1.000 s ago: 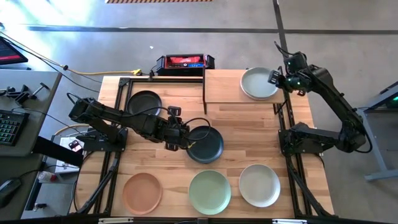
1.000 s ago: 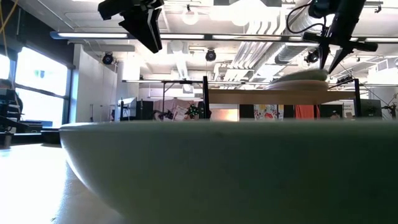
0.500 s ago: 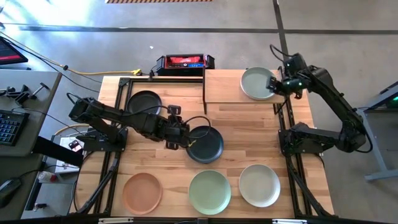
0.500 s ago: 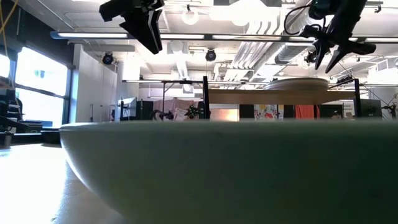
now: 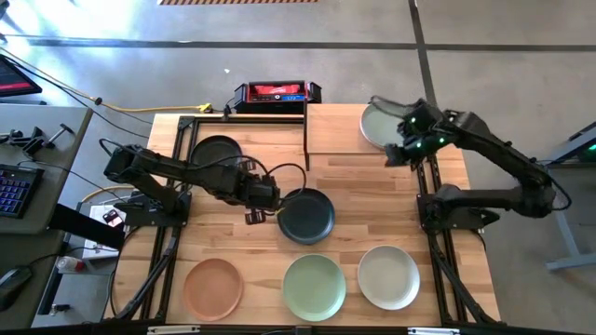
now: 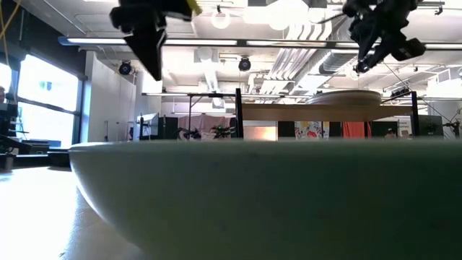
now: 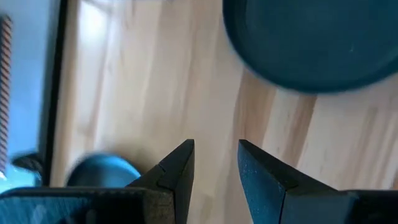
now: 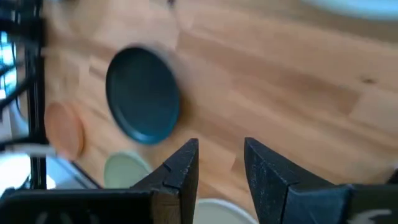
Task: Place and stack plates onto a shelf
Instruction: Stack the brown plate on top of the blue plate on the shelf
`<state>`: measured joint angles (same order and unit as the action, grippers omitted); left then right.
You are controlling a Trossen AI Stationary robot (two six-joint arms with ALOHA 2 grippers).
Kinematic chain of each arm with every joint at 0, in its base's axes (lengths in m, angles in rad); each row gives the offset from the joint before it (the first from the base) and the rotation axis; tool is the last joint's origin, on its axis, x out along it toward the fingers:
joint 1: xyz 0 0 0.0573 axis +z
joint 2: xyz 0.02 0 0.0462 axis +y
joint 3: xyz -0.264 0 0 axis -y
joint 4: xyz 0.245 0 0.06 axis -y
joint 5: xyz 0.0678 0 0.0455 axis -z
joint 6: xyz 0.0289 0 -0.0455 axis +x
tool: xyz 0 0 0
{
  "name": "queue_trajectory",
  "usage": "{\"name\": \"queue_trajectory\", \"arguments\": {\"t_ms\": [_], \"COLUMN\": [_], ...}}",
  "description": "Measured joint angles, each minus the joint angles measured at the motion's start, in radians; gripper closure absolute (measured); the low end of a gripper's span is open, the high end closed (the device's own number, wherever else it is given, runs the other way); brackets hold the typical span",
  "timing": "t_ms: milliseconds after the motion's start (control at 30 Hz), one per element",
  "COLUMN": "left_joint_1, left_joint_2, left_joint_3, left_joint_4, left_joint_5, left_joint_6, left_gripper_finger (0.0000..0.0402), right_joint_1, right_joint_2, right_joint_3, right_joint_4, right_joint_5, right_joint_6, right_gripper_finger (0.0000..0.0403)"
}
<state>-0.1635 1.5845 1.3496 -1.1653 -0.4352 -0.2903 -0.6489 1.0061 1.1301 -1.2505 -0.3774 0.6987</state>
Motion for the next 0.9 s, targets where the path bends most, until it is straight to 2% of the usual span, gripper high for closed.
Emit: {"name": "queue_trajectory", "arguments": {"t_ms": [233, 500, 667, 800, 900], "left_joint_1": [-0.019, -0.083, -0.149, -0.215, -0.266], "left_joint_2": [0.000, 0.000, 0.000, 0.000, 0.000], "left_joint_3": [-0.057, -0.114, -0.151, -0.192, -0.226], "left_joint_4": [-0.036, -0.059, -0.063, -0.062, -0.062], "left_joint_5": [0.073, 0.138, 0.218, 0.224, 0.267], "left_joint_6": [-0.093, -0.183, -0.190, -0.190, -0.188], "left_gripper_finger": [0.0291, 0.0291, 0.0291, 0.0291, 0.0291], "right_joint_1": [0.297, 0.610, 0.725, 0.776, 0.800], "right_joint_2": [0.000, 0.028, 0.089, 0.160, 0.217], "right_joint_3": [0.000, 0.000, 0.000, 0.000, 0.000], "right_joint_4": [0.101, 0.268, 0.307, 0.307, 0.307], "right_joint_5": [0.074, 0.256, 0.320, 0.325, 0.323], "right_joint_6": [0.150, 0.374, 0.426, 0.432, 0.470], "right_gripper_finger": [0.0295, 0.0295, 0.0295, 0.0295, 0.0295]}}
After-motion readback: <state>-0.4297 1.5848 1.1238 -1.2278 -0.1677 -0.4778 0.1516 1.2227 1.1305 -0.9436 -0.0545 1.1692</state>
